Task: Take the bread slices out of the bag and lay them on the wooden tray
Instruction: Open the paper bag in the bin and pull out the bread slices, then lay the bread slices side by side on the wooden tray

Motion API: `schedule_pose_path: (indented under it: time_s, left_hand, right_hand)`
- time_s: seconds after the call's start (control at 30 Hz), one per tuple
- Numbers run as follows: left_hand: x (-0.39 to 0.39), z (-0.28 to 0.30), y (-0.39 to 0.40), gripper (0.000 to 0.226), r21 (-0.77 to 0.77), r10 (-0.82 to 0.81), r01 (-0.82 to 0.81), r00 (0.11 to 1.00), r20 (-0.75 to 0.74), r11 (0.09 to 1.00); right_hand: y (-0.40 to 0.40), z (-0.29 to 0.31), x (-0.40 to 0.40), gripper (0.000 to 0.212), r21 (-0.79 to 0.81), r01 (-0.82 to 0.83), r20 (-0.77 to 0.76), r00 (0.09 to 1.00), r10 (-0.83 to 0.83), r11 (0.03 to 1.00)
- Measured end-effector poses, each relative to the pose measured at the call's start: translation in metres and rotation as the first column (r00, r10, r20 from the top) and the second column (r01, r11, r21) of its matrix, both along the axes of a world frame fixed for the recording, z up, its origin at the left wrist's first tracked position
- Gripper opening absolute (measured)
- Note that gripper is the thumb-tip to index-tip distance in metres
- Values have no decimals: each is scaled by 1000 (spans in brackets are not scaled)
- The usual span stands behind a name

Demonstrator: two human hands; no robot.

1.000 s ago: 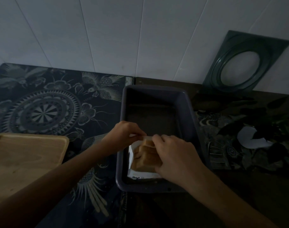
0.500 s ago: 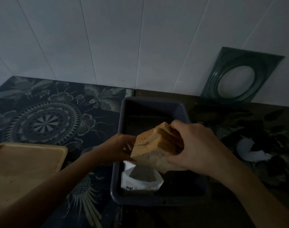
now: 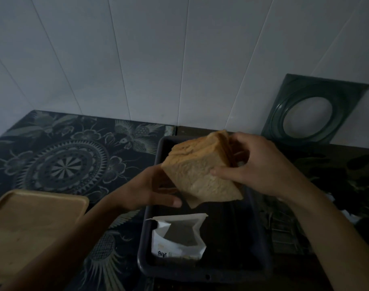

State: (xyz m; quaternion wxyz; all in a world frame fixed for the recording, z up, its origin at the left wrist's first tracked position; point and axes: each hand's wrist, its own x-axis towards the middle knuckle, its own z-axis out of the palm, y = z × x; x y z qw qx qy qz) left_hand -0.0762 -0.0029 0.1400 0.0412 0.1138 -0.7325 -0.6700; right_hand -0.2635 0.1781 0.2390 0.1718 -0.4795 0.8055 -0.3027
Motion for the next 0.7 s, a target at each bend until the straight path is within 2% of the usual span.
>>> schedule_pose_path:
  time_s: [0.07,0.13,0.23,0.37,0.53,0.7]
  left_hand:
    - [1,0,1,60,48,63,-62,998,-30,997]
    - [3,-1,1,60,89,113,-108,992,-59,990]
    - [9,-7,-6,55,163,154,-138,984,-86,977]
    - [27,-14,-17,56,256,198,-164,974,-112,953]
    - [55,-22,-38,67,297,234,-194,967,-104,935]
    - [96,-30,-66,57,350,234,-188,968,-93,918]
  right_hand:
    - [-4,-2,-4,70,-19,13,129,992,-10,1000]
    - [-9,-6,-5,64,-28,6,251,968,1,1000]
    - [-20,-11,-2,58,-48,3,359,933,15,999]
    - [-31,-16,11,62,-26,0,426,904,11,1000]
    - [-53,-23,41,46,-12,6,496,868,1,1000]
    - [-83,-36,79,37,-17,22,550,835,-9,1000]
